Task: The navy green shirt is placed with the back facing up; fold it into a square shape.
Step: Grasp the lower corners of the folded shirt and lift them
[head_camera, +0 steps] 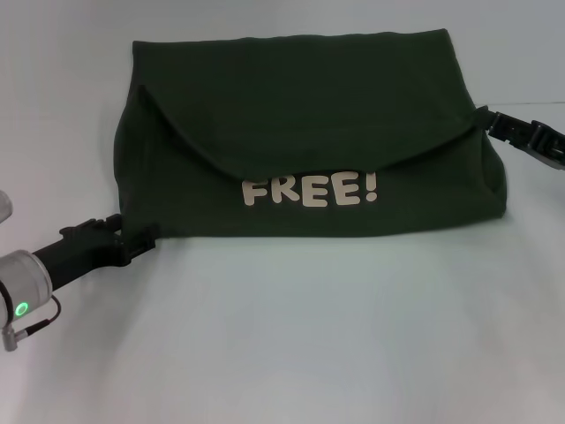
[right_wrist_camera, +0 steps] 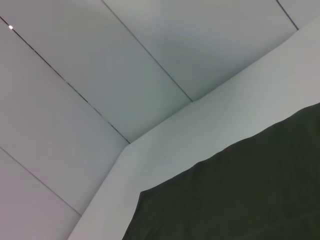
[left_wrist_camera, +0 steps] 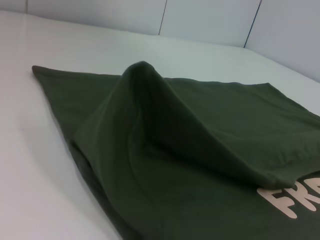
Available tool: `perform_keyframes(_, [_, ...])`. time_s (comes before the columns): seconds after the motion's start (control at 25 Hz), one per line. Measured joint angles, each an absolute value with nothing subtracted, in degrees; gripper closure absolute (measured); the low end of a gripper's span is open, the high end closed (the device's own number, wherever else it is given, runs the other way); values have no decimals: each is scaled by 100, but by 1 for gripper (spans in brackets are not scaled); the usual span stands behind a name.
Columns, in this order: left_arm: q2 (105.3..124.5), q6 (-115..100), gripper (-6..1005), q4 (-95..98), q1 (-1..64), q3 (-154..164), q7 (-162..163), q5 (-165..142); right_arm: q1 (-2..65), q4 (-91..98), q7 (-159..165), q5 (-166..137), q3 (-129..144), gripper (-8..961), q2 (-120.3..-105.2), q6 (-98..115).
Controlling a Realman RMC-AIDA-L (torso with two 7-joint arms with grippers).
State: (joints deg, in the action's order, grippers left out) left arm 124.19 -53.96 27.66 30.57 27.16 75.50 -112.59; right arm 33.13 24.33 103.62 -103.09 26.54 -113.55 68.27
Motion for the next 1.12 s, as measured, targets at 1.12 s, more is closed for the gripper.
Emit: perform_keyframes(1.12, [12410, -5218, 610, 2848, 3086, 2946, 7674, -11278, 3253, 2410, 10362, -10308, 2654, 374, -11371, 6859])
